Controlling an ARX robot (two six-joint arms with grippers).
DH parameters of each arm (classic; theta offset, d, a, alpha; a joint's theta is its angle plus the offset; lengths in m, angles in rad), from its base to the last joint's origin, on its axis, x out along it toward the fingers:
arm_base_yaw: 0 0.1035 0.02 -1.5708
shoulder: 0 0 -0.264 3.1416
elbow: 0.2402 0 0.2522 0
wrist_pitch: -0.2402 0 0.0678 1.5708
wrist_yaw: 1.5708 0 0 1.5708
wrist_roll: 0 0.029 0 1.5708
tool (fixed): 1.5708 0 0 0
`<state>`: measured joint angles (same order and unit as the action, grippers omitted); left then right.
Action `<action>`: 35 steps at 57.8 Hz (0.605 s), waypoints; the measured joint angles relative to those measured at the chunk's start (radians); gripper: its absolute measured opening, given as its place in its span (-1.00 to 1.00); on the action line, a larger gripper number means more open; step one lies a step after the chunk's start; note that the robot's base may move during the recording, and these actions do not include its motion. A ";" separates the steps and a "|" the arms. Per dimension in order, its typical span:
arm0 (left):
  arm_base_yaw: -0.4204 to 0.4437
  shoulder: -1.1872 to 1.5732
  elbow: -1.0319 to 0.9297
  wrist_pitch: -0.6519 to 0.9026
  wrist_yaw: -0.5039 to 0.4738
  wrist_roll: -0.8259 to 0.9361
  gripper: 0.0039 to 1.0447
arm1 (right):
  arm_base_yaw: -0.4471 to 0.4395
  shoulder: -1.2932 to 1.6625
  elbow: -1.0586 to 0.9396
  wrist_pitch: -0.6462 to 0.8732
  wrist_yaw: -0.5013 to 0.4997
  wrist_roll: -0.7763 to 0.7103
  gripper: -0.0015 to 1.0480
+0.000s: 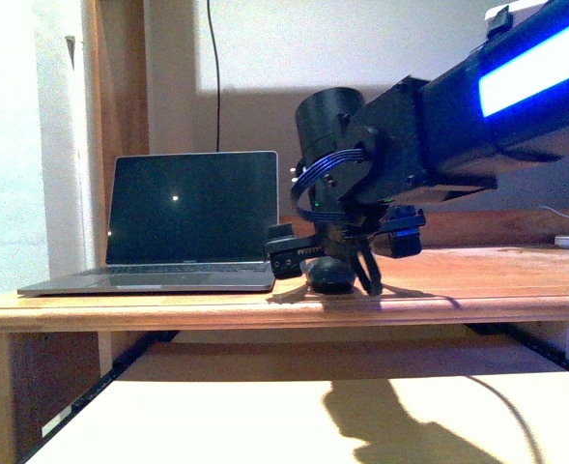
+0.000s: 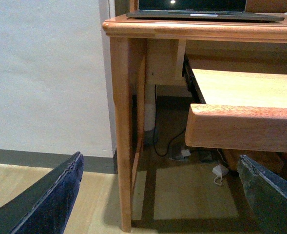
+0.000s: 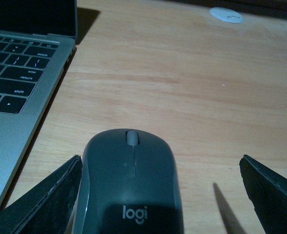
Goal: Place mouse
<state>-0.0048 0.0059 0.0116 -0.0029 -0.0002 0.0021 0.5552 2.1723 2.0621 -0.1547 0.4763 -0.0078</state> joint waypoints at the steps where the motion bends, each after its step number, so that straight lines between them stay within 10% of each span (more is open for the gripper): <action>1: 0.000 0.000 0.000 0.000 0.000 0.000 0.86 | -0.003 -0.011 -0.014 0.007 -0.006 0.000 0.86; 17: 0.000 0.000 0.000 0.000 0.000 0.000 0.86 | -0.216 -0.718 -0.837 0.344 -0.472 0.050 0.86; 35: 0.000 0.000 0.000 0.000 0.000 0.000 0.86 | -0.443 -1.233 -1.548 0.359 -0.883 0.011 0.86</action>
<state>-0.0048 0.0063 0.0116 -0.0029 -0.0002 0.0021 0.1127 0.9390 0.5144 0.2043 -0.4065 0.0036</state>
